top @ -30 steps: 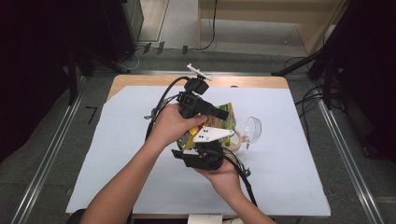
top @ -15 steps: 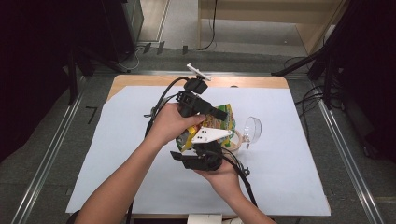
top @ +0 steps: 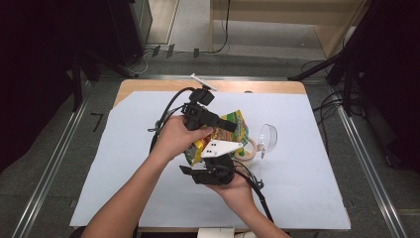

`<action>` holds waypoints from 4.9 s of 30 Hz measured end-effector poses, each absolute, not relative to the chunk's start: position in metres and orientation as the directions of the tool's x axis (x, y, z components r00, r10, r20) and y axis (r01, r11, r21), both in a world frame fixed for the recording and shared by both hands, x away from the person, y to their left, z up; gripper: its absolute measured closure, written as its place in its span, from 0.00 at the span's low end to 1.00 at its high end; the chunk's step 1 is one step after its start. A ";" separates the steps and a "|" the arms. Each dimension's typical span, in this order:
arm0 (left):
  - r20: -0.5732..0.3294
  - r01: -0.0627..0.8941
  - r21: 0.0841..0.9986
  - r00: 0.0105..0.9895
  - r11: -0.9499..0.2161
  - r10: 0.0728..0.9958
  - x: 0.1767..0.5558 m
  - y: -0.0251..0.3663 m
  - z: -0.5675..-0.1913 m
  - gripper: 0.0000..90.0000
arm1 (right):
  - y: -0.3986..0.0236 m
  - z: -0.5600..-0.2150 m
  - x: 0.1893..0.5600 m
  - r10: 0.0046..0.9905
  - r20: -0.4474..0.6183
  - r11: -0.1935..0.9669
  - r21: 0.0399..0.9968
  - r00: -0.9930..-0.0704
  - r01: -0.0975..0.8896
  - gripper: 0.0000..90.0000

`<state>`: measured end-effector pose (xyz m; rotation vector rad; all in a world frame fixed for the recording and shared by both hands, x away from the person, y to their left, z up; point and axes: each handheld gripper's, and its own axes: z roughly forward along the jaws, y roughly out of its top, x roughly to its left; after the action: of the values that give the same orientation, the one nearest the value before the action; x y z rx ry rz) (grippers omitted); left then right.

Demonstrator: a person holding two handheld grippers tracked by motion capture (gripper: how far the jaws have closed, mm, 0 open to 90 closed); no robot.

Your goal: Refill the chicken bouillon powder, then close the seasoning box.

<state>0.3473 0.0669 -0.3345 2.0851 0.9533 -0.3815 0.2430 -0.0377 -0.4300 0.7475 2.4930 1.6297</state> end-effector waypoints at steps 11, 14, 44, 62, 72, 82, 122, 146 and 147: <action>-0.549 0.742 0.532 0.669 -0.407 0.501 0.344 0.071 -0.338 0.73 | -0.037 -0.436 0.241 0.407 0.172 0.335 0.885 -0.897 0.322 0.60; -0.547 0.742 0.524 0.670 -0.418 0.503 0.343 0.071 -0.340 0.74 | -0.037 -0.438 0.241 0.403 0.169 0.340 0.885 -0.899 0.318 0.60; -0.452 0.692 0.512 0.721 -0.509 0.525 0.335 0.079 -0.351 0.95 | -0.027 -0.459 0.235 0.367 0.094 0.430 0.865 -0.925 0.259 0.54; -0.487 0.720 0.486 0.694 -0.496 0.530 0.337 0.101 -0.356 0.96 | -0.026 -0.468 0.236 0.343 0.098 0.458 0.851 -0.934 0.258 0.48; -0.496 0.726 0.490 0.688 -0.483 0.530 0.338 0.109 -0.359 0.96 | -0.032 -0.475 0.243 0.374 0.106 0.467 0.837 -0.921 0.286 0.49; -0.533 0.720 0.504 0.693 -0.477 0.485 0.340 0.121 -0.363 0.98 | -0.035 -0.478 0.246 0.406 0.096 0.474 0.828 -0.909 0.299 0.49; -0.573 0.723 0.596 0.688 -0.349 0.445 0.345 0.172 -0.364 1.00 | -0.092 -0.445 0.225 0.429 0.216 0.423 0.810 -0.877 0.406 0.48; -0.499 0.696 0.646 0.696 -0.314 0.517 0.367 0.181 -0.404 1.00 | -0.114 -0.439 0.238 0.493 0.223 0.387 0.809 -0.841 0.442 0.48; -0.504 0.697 0.644 0.696 -0.314 0.512 0.367 0.182 -0.404 1.00 | -0.115 -0.439 0.238 0.493 0.222 0.387 0.810 -0.841 0.441 0.48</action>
<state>0.3665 0.1817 -0.4040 1.9889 0.9299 -0.2559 0.2380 -0.1148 -0.4387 0.8663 2.5696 1.4740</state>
